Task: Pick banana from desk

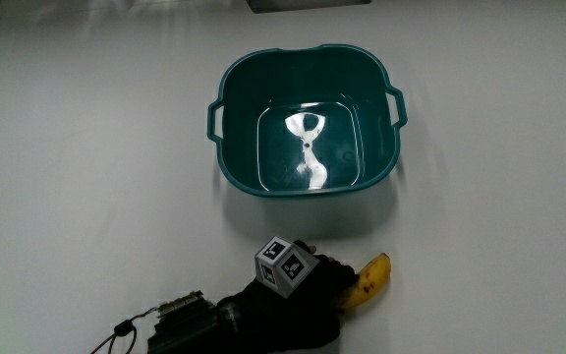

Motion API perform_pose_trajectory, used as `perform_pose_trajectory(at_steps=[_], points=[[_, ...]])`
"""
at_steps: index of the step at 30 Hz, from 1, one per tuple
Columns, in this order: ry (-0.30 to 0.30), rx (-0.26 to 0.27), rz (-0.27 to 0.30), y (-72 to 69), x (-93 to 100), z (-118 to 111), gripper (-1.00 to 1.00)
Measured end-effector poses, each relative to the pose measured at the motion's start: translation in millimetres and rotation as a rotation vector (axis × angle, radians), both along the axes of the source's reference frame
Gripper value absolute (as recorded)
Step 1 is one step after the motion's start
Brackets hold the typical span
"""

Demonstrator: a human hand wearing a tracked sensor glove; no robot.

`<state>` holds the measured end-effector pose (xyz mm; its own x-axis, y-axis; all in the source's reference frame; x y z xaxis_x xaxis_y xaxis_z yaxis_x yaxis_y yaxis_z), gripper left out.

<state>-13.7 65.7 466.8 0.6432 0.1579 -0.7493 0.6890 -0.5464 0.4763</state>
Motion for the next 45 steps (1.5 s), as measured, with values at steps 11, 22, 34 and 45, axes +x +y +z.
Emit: perform_pose_trajectory(at_steps=[11,22,34,45], points=[[-0.058,-0.021,0.014,6.1,3.3,15,0.0],[-0.033,-0.011,-0.024,9.5,3.8,16,0.39],[0.044,0.028,-0.103,11.9,-3.2,11,0.91],[0.046,0.077,-0.091,8.5,-3.0,4,1.0]])
